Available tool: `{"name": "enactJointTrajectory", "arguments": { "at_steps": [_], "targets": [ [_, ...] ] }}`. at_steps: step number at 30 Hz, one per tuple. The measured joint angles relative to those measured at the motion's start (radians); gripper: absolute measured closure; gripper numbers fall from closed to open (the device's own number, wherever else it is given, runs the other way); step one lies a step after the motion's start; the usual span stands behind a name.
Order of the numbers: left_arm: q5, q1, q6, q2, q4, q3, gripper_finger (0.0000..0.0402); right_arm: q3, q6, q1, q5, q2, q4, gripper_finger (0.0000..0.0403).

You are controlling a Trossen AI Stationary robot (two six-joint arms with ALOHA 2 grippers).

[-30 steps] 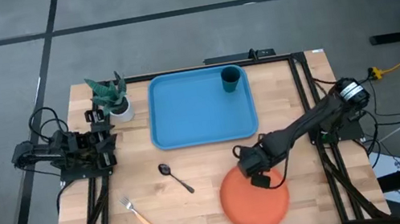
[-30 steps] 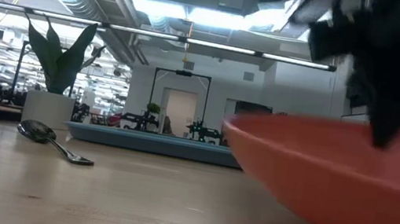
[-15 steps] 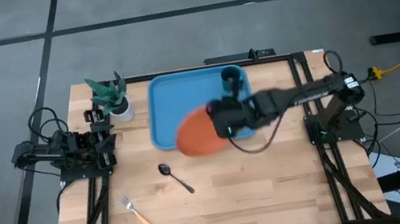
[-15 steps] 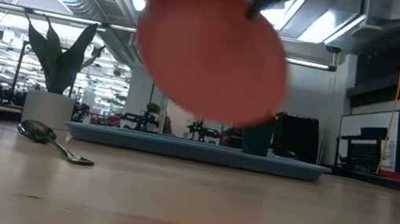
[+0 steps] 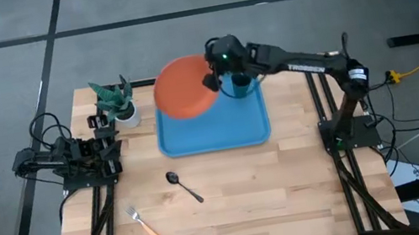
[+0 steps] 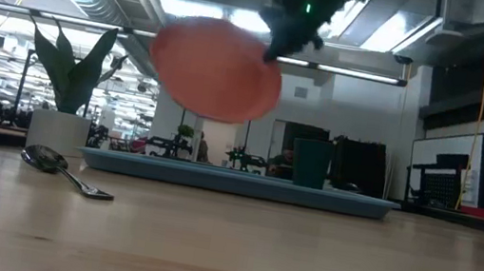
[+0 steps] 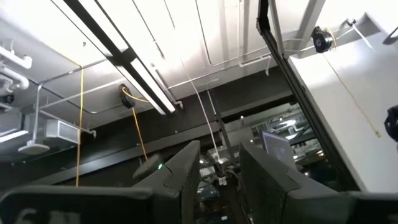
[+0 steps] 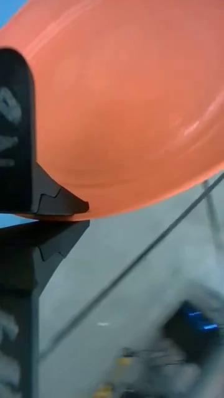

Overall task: Pick and place plate/cup/fork/spoon on tray
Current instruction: Put the orange plate on the tray

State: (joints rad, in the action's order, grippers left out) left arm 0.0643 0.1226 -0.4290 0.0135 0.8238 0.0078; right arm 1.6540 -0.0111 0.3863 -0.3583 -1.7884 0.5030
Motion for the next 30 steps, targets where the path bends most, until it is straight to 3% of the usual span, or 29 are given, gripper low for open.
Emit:
{"name": "enactJointTrajectory", "arguments": {
  "at_steps": [5, 12, 19, 25, 30],
  "targets": [
    [0.012, 0.0, -0.002, 0.0, -0.002, 0.0, 0.0294, -0.023, 0.062, 0.07, 0.109, -0.101, -0.047, 0.0396],
    [0.047, 0.0, -0.002, 0.0, -0.003, 0.0, 0.0294, -0.014, 0.033, 0.06, 0.296, -0.219, -0.059, 0.0396],
    [0.059, 0.0, -0.002, 0.0, -0.004, 0.0, 0.0294, -0.012, 0.036, 0.055, 0.303, -0.237, 0.031, 0.0395],
    [0.059, 0.0, -0.001, 0.0, -0.004, 0.0, 0.0294, -0.012, 0.084, 0.052, 0.299, -0.239, 0.117, 0.0356],
    [0.059, 0.0, -0.001, 0.0, -0.004, 0.0, 0.0294, -0.012, 0.085, 0.052, 0.299, -0.239, 0.124, 0.0347]
  ]
}}
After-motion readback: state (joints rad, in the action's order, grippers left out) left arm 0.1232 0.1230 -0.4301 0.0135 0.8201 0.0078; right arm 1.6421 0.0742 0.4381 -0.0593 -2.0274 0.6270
